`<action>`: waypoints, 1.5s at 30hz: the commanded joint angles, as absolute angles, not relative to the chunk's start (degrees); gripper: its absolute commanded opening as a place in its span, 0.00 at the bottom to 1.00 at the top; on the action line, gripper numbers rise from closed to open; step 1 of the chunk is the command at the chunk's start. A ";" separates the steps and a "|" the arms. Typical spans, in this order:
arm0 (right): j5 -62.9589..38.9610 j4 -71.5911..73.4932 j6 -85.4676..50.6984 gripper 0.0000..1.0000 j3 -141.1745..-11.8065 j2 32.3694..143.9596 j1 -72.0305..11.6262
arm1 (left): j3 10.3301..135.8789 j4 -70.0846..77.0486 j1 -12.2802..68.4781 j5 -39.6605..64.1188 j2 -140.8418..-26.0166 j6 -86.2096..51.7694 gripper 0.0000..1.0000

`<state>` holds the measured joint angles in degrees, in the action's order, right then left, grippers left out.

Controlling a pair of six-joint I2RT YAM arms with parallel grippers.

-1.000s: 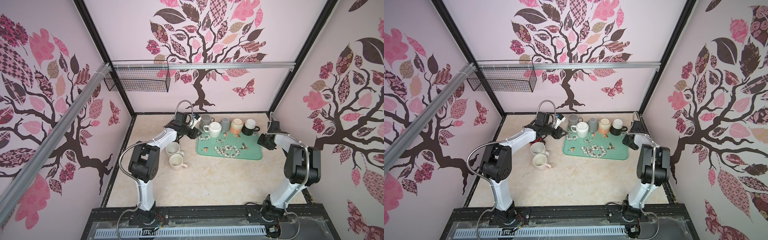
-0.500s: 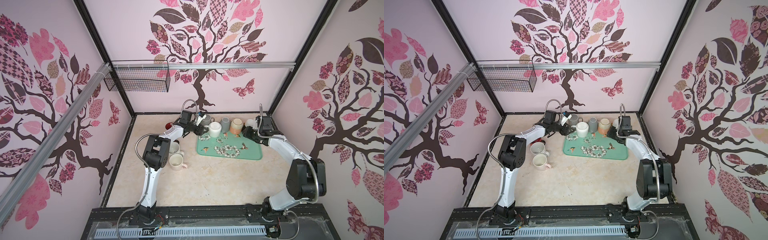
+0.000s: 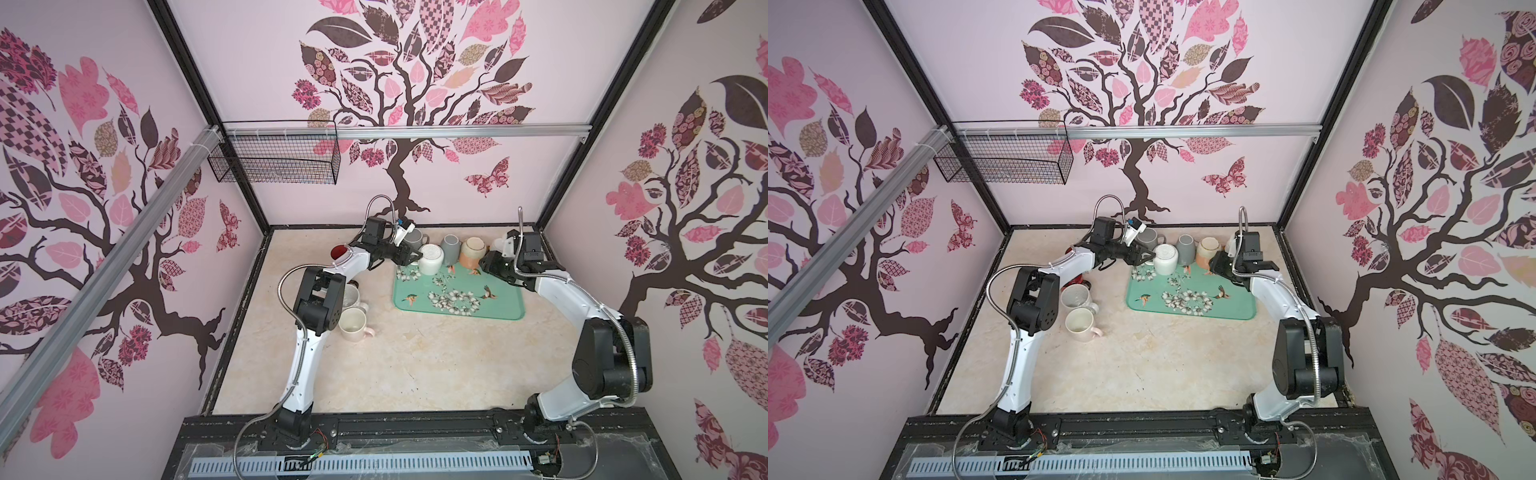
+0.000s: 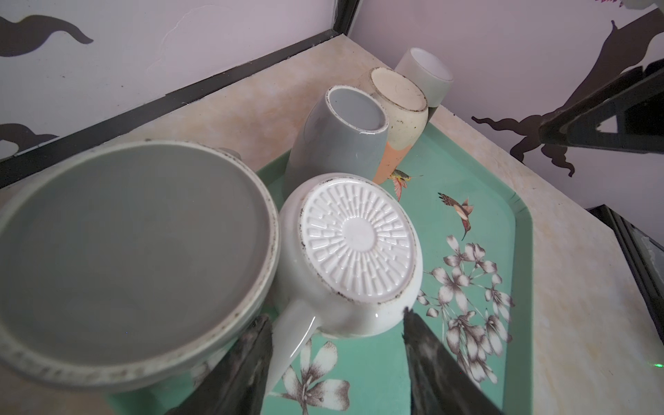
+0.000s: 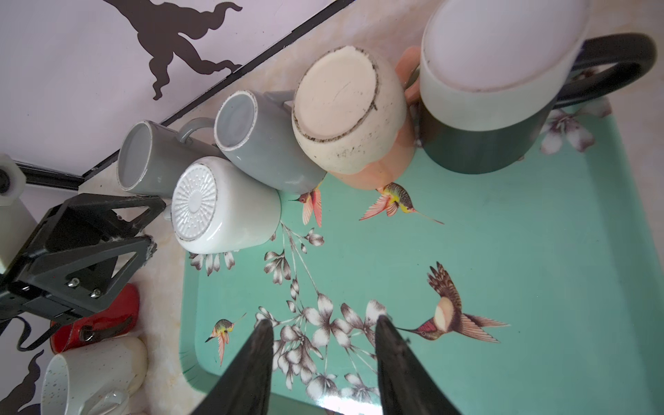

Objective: Turn the mug right side up
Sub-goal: Rotate the mug on the tray, then pick up the mug from the tray.

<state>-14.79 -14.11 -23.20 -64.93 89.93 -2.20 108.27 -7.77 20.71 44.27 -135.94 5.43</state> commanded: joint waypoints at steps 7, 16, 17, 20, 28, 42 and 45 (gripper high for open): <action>-16.64 -12.18 -24.08 0.48 -63.42 90.00 -2.46 | 104.72 -11.15 23.42 44.18 -133.45 9.48 0.61; -17.45 -11.30 -24.87 0.47 -63.11 90.43 -3.56 | 97.78 -14.57 27.38 40.03 -126.91 14.33 0.58; -17.54 -11.30 -24.96 0.48 -63.35 90.65 -3.92 | 97.26 -14.66 27.59 38.71 -126.12 14.71 0.58; -17.80 -11.42 -25.14 0.47 -63.59 91.44 -4.77 | 97.49 -14.43 27.74 30.94 -124.80 12.22 0.58; -18.37 -10.63 -25.66 0.47 -63.37 92.45 -7.21 | 102.57 -18.91 27.78 21.36 -127.39 5.15 0.59; -19.46 -9.43 -26.27 0.47 -61.64 92.27 -7.99 | 107.37 -20.27 30.01 22.32 -131.33 6.88 0.54; -20.07 -9.23 -26.47 0.47 -61.24 92.20 -7.97 | 108.62 -19.94 30.45 22.54 -132.52 6.61 0.51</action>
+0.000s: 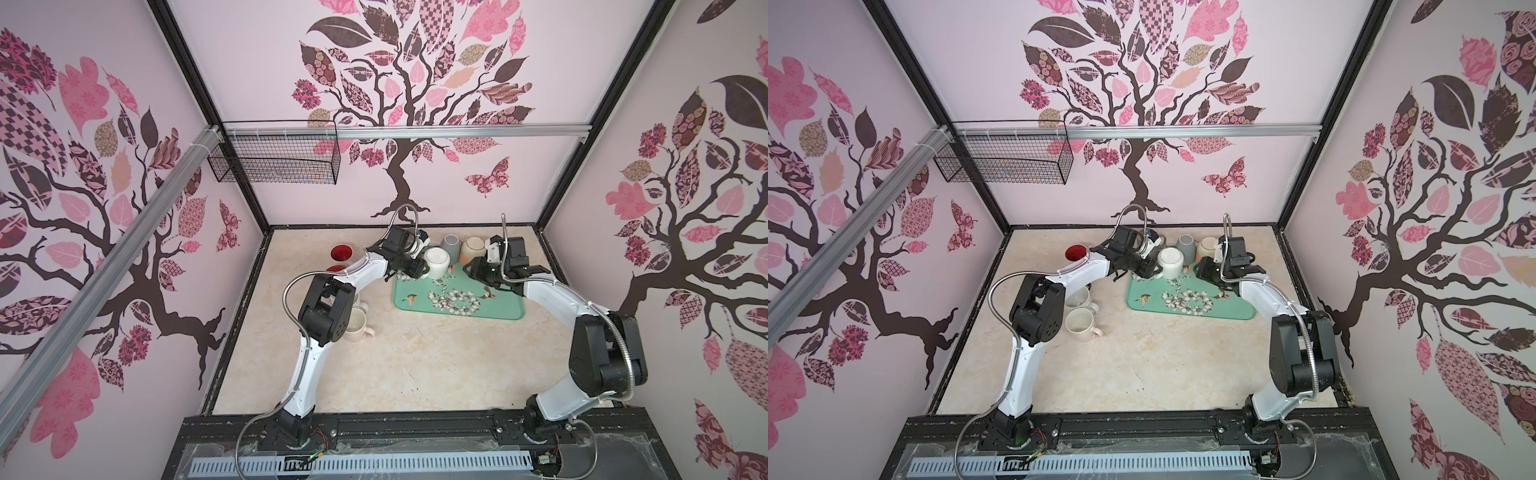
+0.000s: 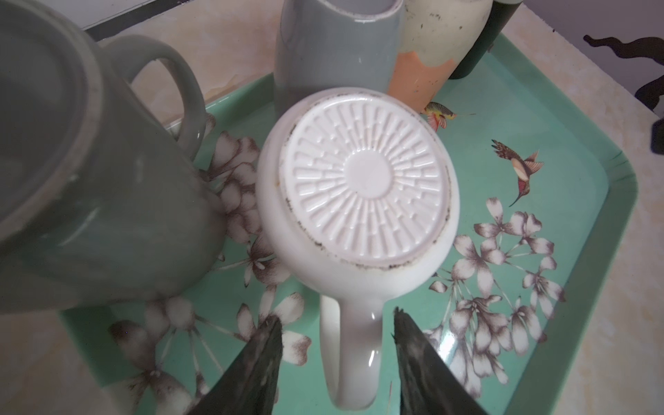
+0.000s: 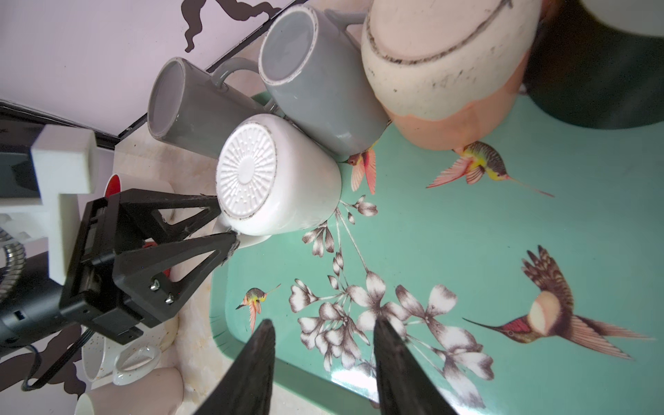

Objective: Turn the mug right side up
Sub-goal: Pick up the mug from the tray.

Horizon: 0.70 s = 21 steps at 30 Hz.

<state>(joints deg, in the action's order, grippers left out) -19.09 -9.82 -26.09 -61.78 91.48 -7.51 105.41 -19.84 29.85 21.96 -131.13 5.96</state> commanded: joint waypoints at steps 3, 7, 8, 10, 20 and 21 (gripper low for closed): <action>-20.39 -9.19 -26.59 0.48 -60.67 91.92 -7.98 | 109.34 -20.08 30.48 22.00 -133.03 6.57 0.43; -20.30 -8.83 -26.69 0.47 -59.53 90.82 -7.98 | 108.20 -19.78 30.57 22.20 -131.88 7.19 0.20; -20.54 -8.39 -26.95 0.48 -59.13 90.48 -7.96 | 107.46 -19.30 30.56 22.68 -131.16 7.27 0.14; -21.13 -7.20 -27.60 0.48 -57.99 89.65 -7.93 | 105.73 -18.27 30.63 23.35 -129.69 7.46 0.06; -25.48 4.62 -35.20 0.48 -47.49 80.13 -7.98 | 94.31 -12.13 30.77 25.66 -117.93 3.87 0.00; -27.10 7.28 -36.62 0.49 -46.13 79.38 -7.94 | 92.99 -11.06 30.74 25.88 -116.55 2.97 0.00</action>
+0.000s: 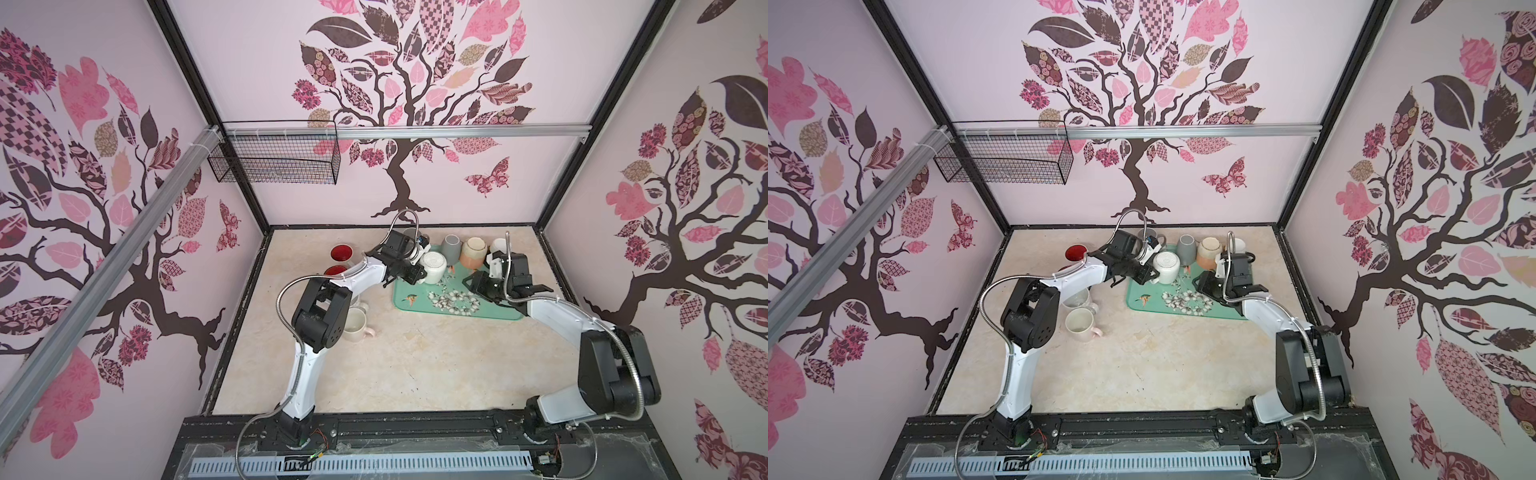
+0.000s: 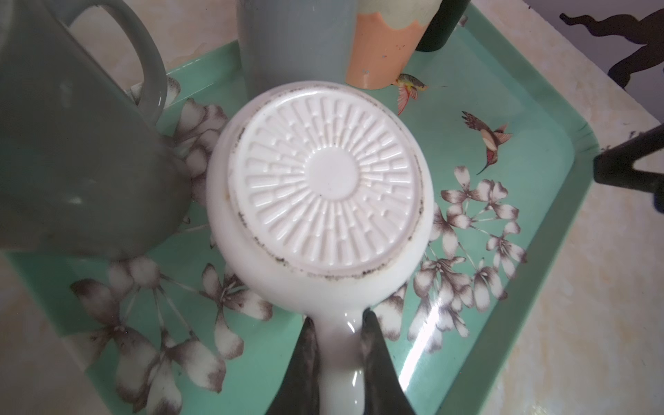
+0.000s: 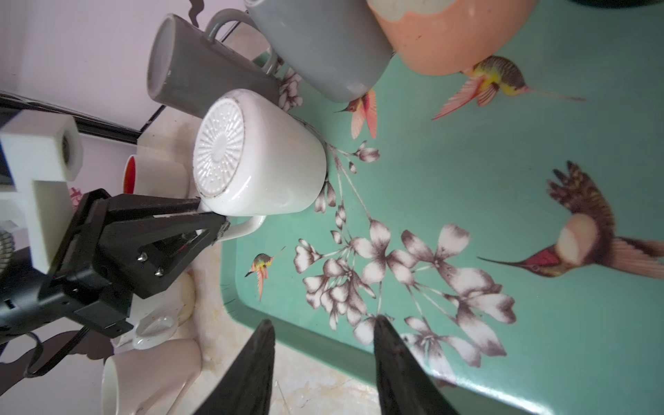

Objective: Turn the mug right side up
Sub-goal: Pick up the mug from the tray.

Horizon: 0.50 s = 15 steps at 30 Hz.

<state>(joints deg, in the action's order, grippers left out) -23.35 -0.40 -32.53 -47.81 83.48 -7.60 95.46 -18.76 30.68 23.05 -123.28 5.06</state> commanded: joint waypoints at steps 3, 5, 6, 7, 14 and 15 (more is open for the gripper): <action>-35.26 19.51 -42.52 0.50 -41.44 78.64 -7.92 | 88.74 -5.56 29.77 28.47 -112.77 -2.27 0.00; -39.08 27.01 -47.95 0.50 -38.79 79.20 -7.95 | 85.29 0.30 28.53 31.43 -110.29 -8.04 0.00; -40.74 30.57 -50.38 0.50 -37.67 79.52 -7.99 | 83.68 2.94 27.95 32.41 -109.32 -10.65 0.00; -41.98 34.86 -53.06 0.50 -36.22 79.86 -7.93 | 81.83 6.05 27.34 33.23 -108.27 -13.66 0.00; -42.95 50.97 -62.71 0.51 -29.98 80.49 -9.22 | 71.19 28.65 23.46 37.23 -103.21 -34.01 0.00; -42.66 52.59 -63.59 0.51 -29.52 80.57 -9.52 | 70.38 32.01 23.22 37.79 -103.18 -37.99 0.00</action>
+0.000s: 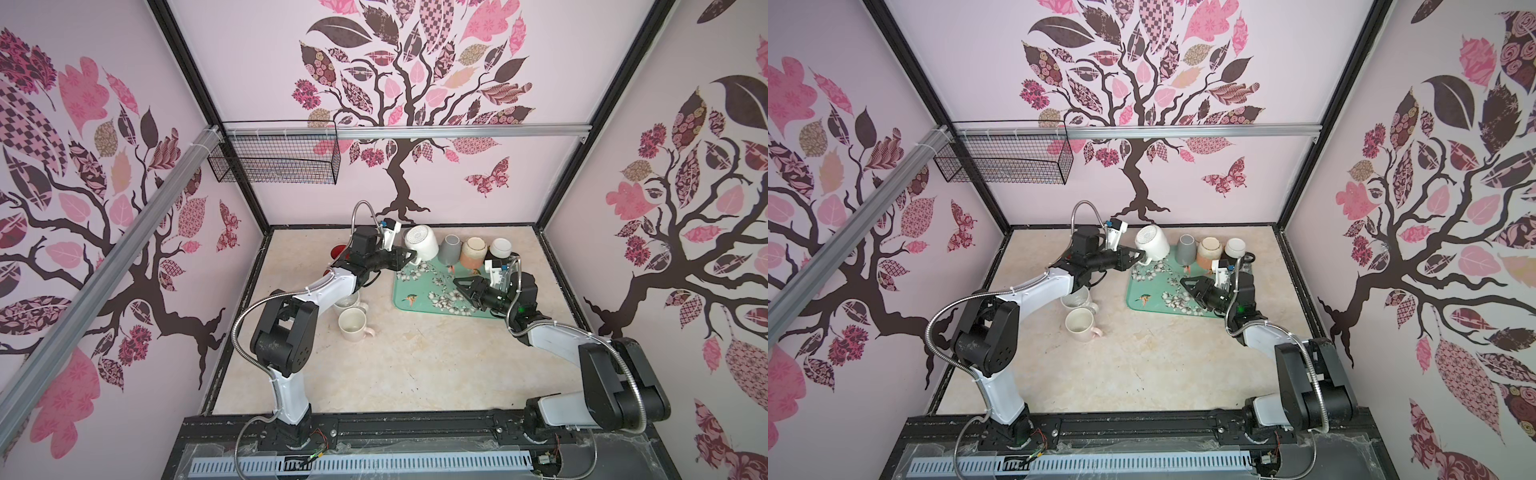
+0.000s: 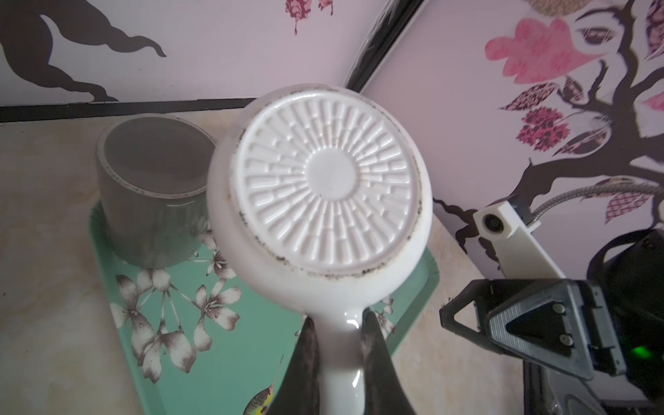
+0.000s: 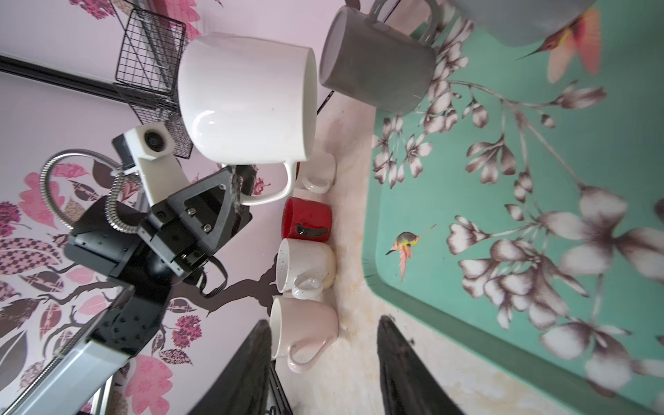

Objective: Turn the mug right side up
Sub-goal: Place the mug at the top-center of the table.

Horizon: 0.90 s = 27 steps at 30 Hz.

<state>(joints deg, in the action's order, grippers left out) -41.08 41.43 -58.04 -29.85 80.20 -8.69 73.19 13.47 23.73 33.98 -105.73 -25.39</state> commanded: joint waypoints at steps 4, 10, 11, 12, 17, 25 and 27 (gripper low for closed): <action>-41.17 59.22 -67.49 0.53 -28.65 81.29 -11.28 | 67.34 46.22 23.29 38.30 -103.74 -53.30 0.00; -41.13 63.02 -70.02 0.54 -31.08 83.66 -13.34 | 65.51 56.65 23.86 36.00 -103.64 -66.67 0.00; -41.22 63.59 -70.58 0.55 -31.73 84.22 -13.62 | 65.25 57.75 23.92 35.47 -103.55 -67.88 0.00; -41.35 64.31 -71.08 0.55 -32.23 84.88 -13.79 | 65.13 58.30 24.11 35.33 -103.43 -68.79 0.00; -41.98 70.79 -77.74 0.56 -35.84 89.24 -14.49 | 64.39 60.26 25.06 35.18 -103.35 -71.46 0.00; -41.86 74.37 -83.38 0.56 -43.49 95.30 -17.11 | 63.79 63.85 25.78 35.29 -103.50 -74.96 0.00; -42.08 75.03 -84.98 0.55 -45.36 96.84 -17.44 | 63.48 63.75 25.82 35.33 -102.76 -74.89 0.00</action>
<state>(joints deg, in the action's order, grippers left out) -41.63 70.81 -80.93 -41.98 94.70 -16.80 64.36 54.92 25.67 35.68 -105.69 -73.78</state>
